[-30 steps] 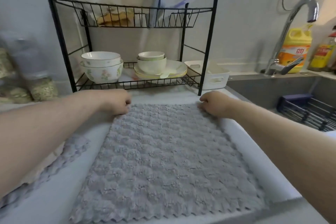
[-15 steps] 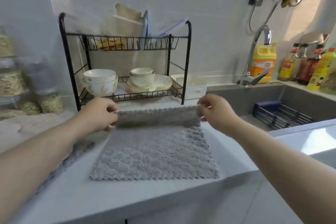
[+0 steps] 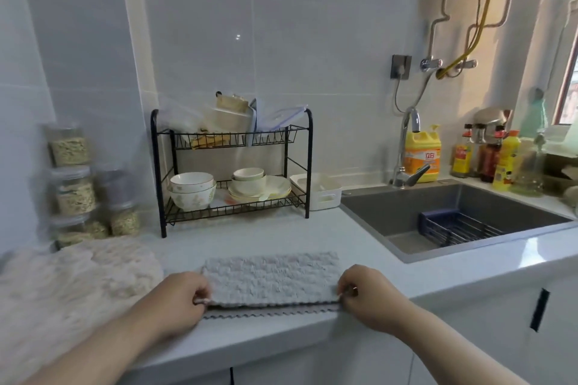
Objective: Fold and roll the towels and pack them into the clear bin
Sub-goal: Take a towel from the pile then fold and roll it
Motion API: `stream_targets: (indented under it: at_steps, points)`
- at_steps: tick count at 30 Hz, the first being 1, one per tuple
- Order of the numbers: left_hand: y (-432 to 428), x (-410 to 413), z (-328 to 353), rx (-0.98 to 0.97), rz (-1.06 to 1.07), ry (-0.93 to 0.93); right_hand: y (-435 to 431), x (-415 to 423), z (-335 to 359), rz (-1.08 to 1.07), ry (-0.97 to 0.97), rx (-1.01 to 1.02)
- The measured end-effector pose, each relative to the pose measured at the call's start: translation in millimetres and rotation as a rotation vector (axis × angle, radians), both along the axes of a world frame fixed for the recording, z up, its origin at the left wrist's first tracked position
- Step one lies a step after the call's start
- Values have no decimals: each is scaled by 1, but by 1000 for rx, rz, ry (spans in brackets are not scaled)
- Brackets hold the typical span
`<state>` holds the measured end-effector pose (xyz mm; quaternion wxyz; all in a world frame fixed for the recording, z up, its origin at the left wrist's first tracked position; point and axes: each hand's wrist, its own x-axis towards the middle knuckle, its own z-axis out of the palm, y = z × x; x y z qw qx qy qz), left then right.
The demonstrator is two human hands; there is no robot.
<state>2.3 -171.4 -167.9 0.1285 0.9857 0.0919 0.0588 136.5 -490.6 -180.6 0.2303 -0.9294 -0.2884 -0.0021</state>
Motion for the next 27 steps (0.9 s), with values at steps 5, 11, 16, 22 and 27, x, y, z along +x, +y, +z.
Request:
stream_targets:
  at_steps: [5,11,16,22,27]
  points:
    - [2,-2,1,42,-59,60,1,0,-2,38,-26,-56]
    - [-8,4,17,272,-40,-28,6,0,6,-86,52,110]
    - [-38,50,30,82,-156,98,24,28,29,-448,747,584]
    - [-42,87,16,46,-153,448,38,56,31,-515,985,664]
    - [-54,107,12,177,-137,515,38,65,19,-466,819,392]
